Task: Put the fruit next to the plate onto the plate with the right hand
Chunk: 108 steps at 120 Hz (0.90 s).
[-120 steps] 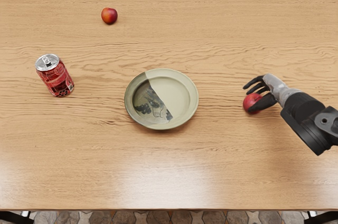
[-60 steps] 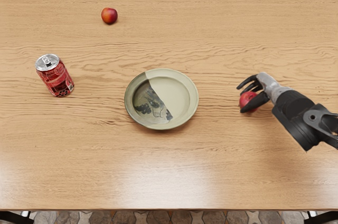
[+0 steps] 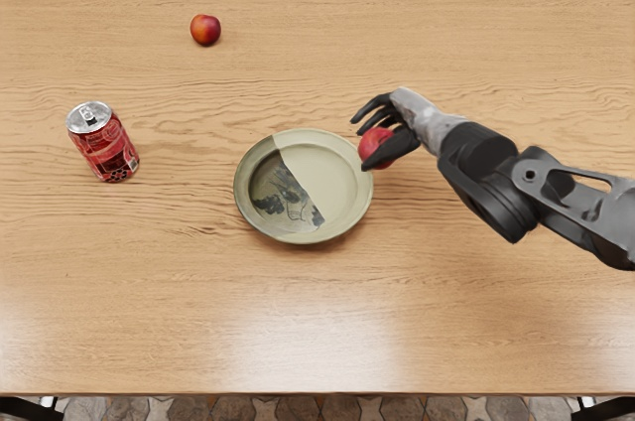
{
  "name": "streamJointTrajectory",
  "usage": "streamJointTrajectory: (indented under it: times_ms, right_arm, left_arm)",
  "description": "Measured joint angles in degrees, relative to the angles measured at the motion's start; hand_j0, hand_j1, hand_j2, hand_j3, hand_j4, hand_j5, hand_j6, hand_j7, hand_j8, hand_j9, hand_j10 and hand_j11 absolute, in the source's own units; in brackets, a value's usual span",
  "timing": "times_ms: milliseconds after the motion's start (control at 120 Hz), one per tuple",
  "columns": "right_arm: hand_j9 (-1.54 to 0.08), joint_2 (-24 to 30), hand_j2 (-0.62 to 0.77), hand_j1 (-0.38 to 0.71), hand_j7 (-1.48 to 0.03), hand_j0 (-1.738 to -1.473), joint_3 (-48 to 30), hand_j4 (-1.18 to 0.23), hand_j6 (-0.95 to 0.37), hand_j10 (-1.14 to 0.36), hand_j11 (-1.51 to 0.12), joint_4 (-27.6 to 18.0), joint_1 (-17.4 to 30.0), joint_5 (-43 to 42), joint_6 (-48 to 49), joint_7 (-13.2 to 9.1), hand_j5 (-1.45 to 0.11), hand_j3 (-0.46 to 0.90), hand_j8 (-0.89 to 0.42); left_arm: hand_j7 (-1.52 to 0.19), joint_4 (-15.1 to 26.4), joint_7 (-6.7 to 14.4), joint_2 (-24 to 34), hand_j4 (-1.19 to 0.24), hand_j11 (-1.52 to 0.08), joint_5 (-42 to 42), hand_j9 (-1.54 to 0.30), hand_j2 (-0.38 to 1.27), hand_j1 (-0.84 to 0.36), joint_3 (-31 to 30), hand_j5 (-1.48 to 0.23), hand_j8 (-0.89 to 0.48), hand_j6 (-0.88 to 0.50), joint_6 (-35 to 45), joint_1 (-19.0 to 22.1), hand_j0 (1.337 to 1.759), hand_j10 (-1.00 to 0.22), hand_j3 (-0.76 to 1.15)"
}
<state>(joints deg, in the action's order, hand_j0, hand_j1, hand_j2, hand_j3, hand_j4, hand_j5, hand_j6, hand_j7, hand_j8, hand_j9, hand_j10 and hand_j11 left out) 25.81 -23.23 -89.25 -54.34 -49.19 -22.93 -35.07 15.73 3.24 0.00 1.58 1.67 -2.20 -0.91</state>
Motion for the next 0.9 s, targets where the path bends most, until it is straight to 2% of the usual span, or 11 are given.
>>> streamJointTrajectory:
  times_ms: [125, 258, 342, 417, 492, 542, 583, 650, 708, 817, 900]
  right_arm:
    - [-0.8, -5.2, 0.28, 0.27, -0.8, -1.658, 0.4, -0.61, -0.61, -0.4, -0.79, 0.4, -0.2, 0.1, 0.7, 0.0, -0.8, 0.0, -0.41]
    - [-0.78, -10.2, 0.3, 0.28, -0.78, -1.658, 2.1, -0.59, -0.6, -0.39, -0.77, 4.3, 0.0, 0.1, 0.9, 0.0, -0.79, 0.0, -0.41]
    - [-0.54, -11.1, 0.2, 0.09, -0.54, -1.658, 2.5, -0.41, -0.41, -0.28, -0.53, 5.1, -0.1, -0.2, 0.8, 0.1, -0.55, 0.0, -0.29]
    - [-0.38, -9.9, 0.13, -0.04, -0.38, -1.658, 2.0, -0.29, -0.29, -0.2, -0.38, 4.0, -0.2, -0.3, 1.2, 0.1, -0.39, 0.0, -0.21]
    - [-0.28, -6.6, 0.09, -0.13, -0.27, -1.658, -2.7, -0.21, -0.21, -0.14, -0.27, 2.2, 0.5, -0.2, 9.2, 0.1, -0.28, 0.0, -0.15]
    - [-0.22, -5.2, 0.07, -0.17, -0.22, -1.658, -10.2, -0.17, -0.17, -0.12, -0.22, 1.1, 3.8, 0.0, 18.1, 0.1, -0.22, 0.0, -0.12]
    - [-0.19, -4.4, 0.06, -0.2, -0.19, -1.658, -18.6, -0.14, -0.14, -0.1, -0.18, 0.3, 8.5, 1.8, 25.6, 0.1, -0.19, 0.0, -0.11]
    - [-0.14, -3.7, 0.04, -0.23, -0.14, -1.658, -31.4, -0.11, -0.11, -0.08, -0.14, -0.3, 16.2, 7.3, 37.6, 0.1, -0.14, 0.0, -0.08]
    - [-0.11, -3.1, 0.03, -0.25, -0.11, -1.658, -39.0, -0.09, -0.09, -0.07, -0.11, -0.2, 21.5, 13.6, 46.3, 0.1, -0.12, 0.0, -0.07]
    - [-0.08, -0.8, 0.02, -0.28, -0.08, -1.658, -46.6, -0.06, -0.06, -0.05, -0.08, 1.3, 28.9, 25.1, 53.8, 0.1, -0.08, 0.0, -0.05]
    - [-0.06, 0.7, 0.01, -0.3, -0.06, -1.658, -53.2, -0.05, -0.05, -0.04, -0.06, 2.3, 34.5, 30.3, 56.1, 0.1, -0.06, 0.0, -0.04]
  left_arm:
    - [0.0, 0.0, 0.0, 0.0, 0.0, 0.0, 0.0, 0.0, 0.0, 0.35, 0.0, 0.0, 0.0, 0.0, 0.0, 0.0, 1.658, 0.0, 0.0]
    - [0.0, 0.0, 0.0, 0.0, 0.0, 0.0, 0.0, 0.0, 0.0, 0.35, 0.0, 0.0, 0.0, 0.0, 0.0, 0.0, 1.658, 0.0, 0.0]
    - [0.0, 0.0, 0.0, 0.0, 0.0, 0.0, 0.0, 0.0, 0.0, 0.35, 0.0, 0.0, 0.0, 0.0, 0.0, 0.0, 1.658, 0.0, 0.0]
    - [0.0, 0.0, 0.0, 0.0, 0.0, 0.0, 0.0, 0.0, 0.0, 0.35, 0.0, 0.0, 0.0, 0.0, 0.0, 0.0, 1.658, 0.0, 0.0]
    - [0.0, 0.0, 0.0, 0.0, 0.0, 0.0, 0.0, 0.0, 0.0, 0.35, 0.0, 0.0, 0.0, 0.0, 0.0, 0.0, 1.658, 0.0, 0.0]
    - [0.0, 0.0, 0.0, 0.0, 0.0, 0.0, 0.0, 0.0, 0.0, 0.35, 0.0, 0.0, 0.0, 0.0, 0.0, 0.0, 1.658, 0.0, 0.0]
    - [0.0, 0.0, 0.0, 0.0, 0.0, 0.0, 0.0, 0.0, 0.0, 0.35, 0.0, 0.0, 0.0, 0.0, 0.0, 0.0, 1.658, 0.0, 0.0]
    - [0.0, 0.0, 0.0, 0.0, 0.0, 0.0, 0.0, 0.0, 0.0, 0.35, 0.0, 0.0, 0.0, 0.0, 0.0, 0.0, 1.658, 0.0, 0.0]
    - [0.0, 0.0, 0.0, 0.0, 0.0, 0.0, 0.0, 0.0, 0.0, 0.35, 0.0, 0.0, 0.0, 0.0, 0.0, 0.0, 1.658, 0.0, 0.0]
    - [0.0, 0.0, 0.0, 0.0, 0.0, 0.0, 0.0, 0.0, 0.0, 0.35, 0.0, 0.0, 0.0, 0.0, 0.0, 0.0, 1.658, 0.0, 0.0]
    - [0.0, 0.0, 0.0, 0.0, 0.0, 0.0, 0.0, 0.0, 0.0, 0.35, 0.0, 0.0, 0.0, 0.0, 0.0, 0.0, 1.658, 0.0, 0.0]
